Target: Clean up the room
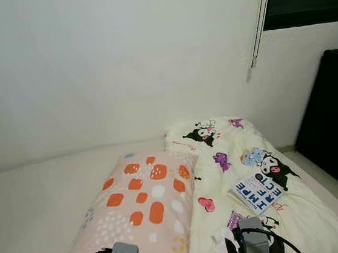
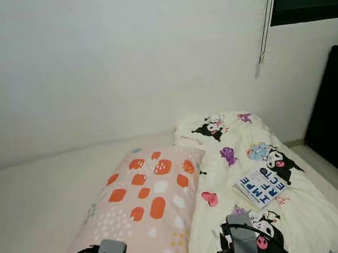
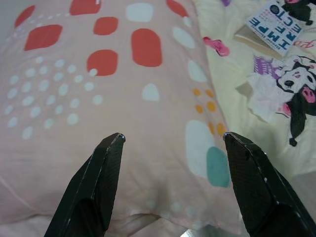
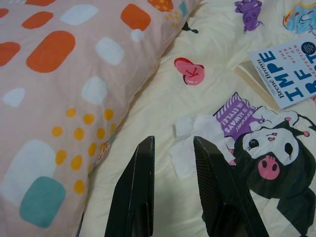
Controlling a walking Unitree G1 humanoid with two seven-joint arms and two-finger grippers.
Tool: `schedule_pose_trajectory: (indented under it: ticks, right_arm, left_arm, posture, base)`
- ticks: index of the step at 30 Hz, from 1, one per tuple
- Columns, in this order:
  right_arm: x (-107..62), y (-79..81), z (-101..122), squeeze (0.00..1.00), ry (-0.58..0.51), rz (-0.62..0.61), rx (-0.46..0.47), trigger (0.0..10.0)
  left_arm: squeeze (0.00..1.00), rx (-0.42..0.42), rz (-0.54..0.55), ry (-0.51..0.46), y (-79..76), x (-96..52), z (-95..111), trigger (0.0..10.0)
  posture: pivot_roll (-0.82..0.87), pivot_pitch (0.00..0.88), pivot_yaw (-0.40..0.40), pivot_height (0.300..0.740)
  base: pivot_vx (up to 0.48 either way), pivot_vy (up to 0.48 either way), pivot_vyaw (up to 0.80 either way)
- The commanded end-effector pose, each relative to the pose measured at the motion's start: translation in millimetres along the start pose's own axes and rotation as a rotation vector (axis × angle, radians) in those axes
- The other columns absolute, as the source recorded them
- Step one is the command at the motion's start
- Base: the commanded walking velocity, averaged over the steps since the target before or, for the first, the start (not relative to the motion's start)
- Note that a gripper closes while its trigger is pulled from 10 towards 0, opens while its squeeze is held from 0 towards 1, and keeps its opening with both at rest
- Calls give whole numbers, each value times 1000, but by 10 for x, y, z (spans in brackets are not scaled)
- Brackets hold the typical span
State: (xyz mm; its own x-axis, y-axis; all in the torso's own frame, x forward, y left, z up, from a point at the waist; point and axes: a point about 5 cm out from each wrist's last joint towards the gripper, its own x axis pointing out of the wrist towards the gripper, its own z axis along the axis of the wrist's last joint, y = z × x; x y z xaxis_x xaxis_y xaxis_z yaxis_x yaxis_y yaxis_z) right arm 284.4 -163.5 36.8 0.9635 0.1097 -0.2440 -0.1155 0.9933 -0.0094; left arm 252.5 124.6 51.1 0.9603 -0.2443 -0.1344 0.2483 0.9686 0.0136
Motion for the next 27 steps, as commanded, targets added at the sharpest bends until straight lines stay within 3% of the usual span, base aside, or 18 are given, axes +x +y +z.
schedule_pose_trajectory:
  ticks: [1, 14, 27]
  right_arm:
    - [-17, 0, -51, 0, 12, 2, 3, 10000]
    - [-19, -19, -45, 0, 8, -1, 2, 10000]
    - [-43, -25, -59, 0, -1, -14, 7, 10000]
  left_arm:
    - [0, -8, -6, 3, -14, -19, -25, 10000]
    - [0, 1, -19, 1, -4, -15, -17, 10000]
    - [0, 20, -59, -16, -48, -1, 40, 10000]
  posture:
    - [3, 107, -21, 671]
    - [6, 112, -17, 622]
    - [12, 116, -8, 622]
  base:
    - [0, 0, 0]
    - [0, 0, 0]
    - [0, 0, 0]
